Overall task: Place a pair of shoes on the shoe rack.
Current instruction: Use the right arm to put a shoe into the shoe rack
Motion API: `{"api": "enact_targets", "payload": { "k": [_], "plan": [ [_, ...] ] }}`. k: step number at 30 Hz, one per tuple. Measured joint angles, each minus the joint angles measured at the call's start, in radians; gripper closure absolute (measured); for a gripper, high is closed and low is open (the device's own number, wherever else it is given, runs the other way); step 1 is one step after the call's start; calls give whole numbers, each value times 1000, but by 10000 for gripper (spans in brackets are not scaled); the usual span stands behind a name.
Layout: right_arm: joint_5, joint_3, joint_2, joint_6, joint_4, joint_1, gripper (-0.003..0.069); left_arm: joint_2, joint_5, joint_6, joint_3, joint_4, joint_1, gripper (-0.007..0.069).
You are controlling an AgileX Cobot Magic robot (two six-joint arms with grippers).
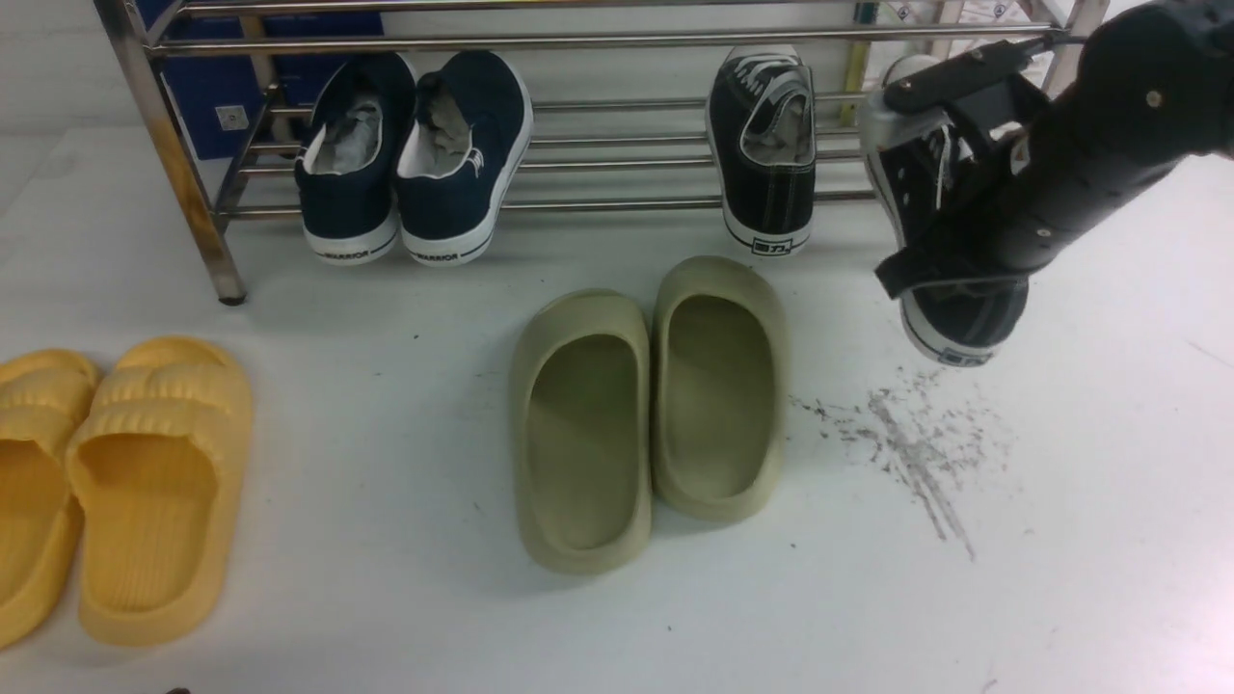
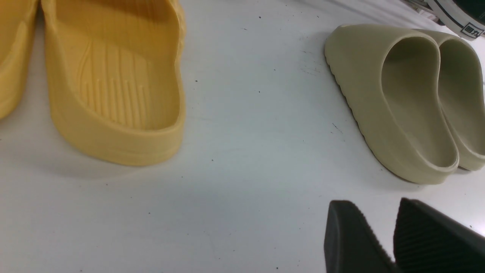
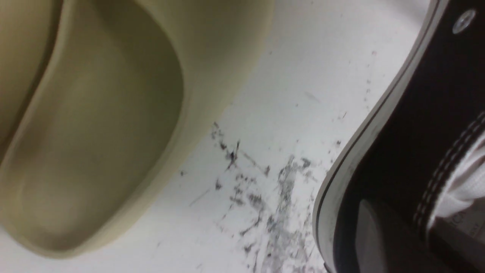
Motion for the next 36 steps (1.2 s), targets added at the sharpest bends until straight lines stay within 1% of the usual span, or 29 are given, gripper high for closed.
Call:
{"api": "enact_targets", "payload": {
  "k": [6,11,20,31,36],
  "plan": [
    [-7,-134,104,0,-2,-29,637,0,0,0,0,0,0,417],
    [-27,-235,197,-3,-2,-34,637,0,0,0,0,0,0,412],
    [-41,-408,357,-57,-1,-44,637,0,0,0,0,0,0,400],
    [-77,-436,387,-53,2,-49,637,0,0,0,0,0,0,391],
    [-80,-436,387,-53,0,-49,603,0,0,0,0,0,0,389]
  ]
}}
